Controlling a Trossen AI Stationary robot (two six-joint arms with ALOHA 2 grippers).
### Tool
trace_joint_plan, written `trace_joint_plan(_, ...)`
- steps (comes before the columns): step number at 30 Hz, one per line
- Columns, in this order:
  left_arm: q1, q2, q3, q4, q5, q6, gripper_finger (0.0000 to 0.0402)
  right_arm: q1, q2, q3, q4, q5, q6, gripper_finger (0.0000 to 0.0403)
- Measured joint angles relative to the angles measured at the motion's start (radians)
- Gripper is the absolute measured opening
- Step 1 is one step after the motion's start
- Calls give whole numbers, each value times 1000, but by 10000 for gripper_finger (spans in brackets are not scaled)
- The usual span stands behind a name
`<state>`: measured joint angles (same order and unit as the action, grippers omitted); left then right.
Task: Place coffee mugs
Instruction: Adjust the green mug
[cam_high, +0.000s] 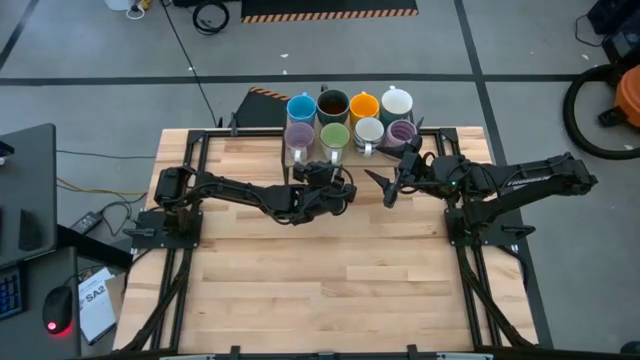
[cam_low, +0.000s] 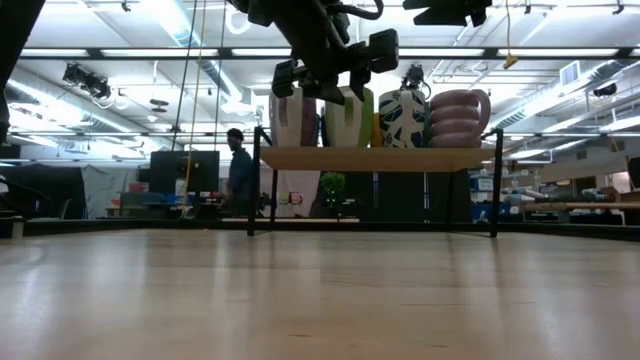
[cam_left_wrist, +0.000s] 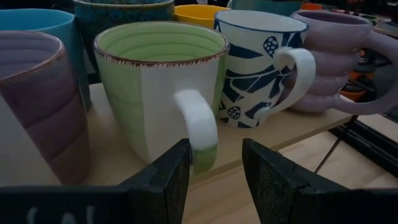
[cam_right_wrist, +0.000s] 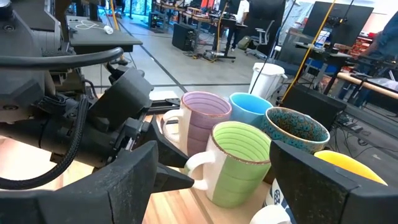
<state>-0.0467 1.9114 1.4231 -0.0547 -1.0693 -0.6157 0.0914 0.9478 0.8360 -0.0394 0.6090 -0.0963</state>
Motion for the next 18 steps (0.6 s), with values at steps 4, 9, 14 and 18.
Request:
trace_joint_plan(4, 0, 0, 0, 0, 1, 39, 153, 0, 0, 0, 0, 0, 0, 315)
trace_joint_plan(9, 0, 0, 0, 6, 26, 58, 153, 0, -3, 0, -1, 0, 0, 315)
trace_joint_plan(14, 0, 0, 0, 23, 48, 60, 153, 0, -11, 0, 1, 0, 0, 315)
trace_joint_plan(18, 5, 0, 0, 24, 53, 63, 153, 0, -16, 0, 0, 0, 1, 315)
